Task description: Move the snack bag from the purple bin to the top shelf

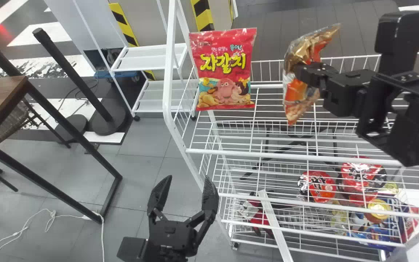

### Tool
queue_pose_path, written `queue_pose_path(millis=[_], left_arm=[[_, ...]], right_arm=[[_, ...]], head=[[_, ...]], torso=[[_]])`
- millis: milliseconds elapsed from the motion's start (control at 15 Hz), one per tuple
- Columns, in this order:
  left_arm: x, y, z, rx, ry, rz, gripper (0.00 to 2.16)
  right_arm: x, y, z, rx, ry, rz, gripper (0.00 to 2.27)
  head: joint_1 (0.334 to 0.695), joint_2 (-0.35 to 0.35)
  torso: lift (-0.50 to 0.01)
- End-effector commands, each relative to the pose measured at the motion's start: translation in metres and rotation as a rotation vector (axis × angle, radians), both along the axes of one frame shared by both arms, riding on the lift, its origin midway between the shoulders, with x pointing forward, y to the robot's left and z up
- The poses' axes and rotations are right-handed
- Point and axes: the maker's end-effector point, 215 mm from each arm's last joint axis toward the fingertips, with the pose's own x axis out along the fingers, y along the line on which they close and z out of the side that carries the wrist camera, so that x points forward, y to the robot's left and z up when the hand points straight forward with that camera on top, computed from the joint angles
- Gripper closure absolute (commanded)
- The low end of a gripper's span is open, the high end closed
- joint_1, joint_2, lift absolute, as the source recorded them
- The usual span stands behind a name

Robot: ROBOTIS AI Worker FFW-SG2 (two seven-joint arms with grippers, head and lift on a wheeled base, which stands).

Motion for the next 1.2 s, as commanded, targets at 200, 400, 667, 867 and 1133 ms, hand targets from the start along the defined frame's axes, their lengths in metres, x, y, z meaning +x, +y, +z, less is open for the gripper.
queue_pose_path(millis=[200,400,667,867,1133], left_arm=[[-0.001,0.014,-0.009,0.007,0.015,0.011,0.14],[-0.002,0.022,-0.013,0.015,0.024,0.010,0.14],[-0.002,0.029,-0.015,0.025,0.030,0.001,0.14],[0.001,0.030,-0.016,0.031,0.026,-0.009,0.15],[0.006,0.028,-0.017,0.031,0.025,-0.033,0.15]], right_arm=[[0.004,0.014,0.011,0.202,-0.140,-0.093,2.25],[0.007,0.001,0.014,0.319,-0.176,-0.192,2.25],[0.004,-0.001,0.004,0.434,-0.138,-0.284,2.25],[0.004,-0.010,0.002,0.468,-0.128,-0.368,2.25],[0.020,-0.018,-0.026,0.523,-0.037,-0.405,2.25]], head=[[0.695,0.311],[0.695,0.313],[0.695,0.311],[0.695,0.313],[0.695,0.303]], torso=[[-0.001],[-0.001],[-0.001],[-0.001],[-0.001]])
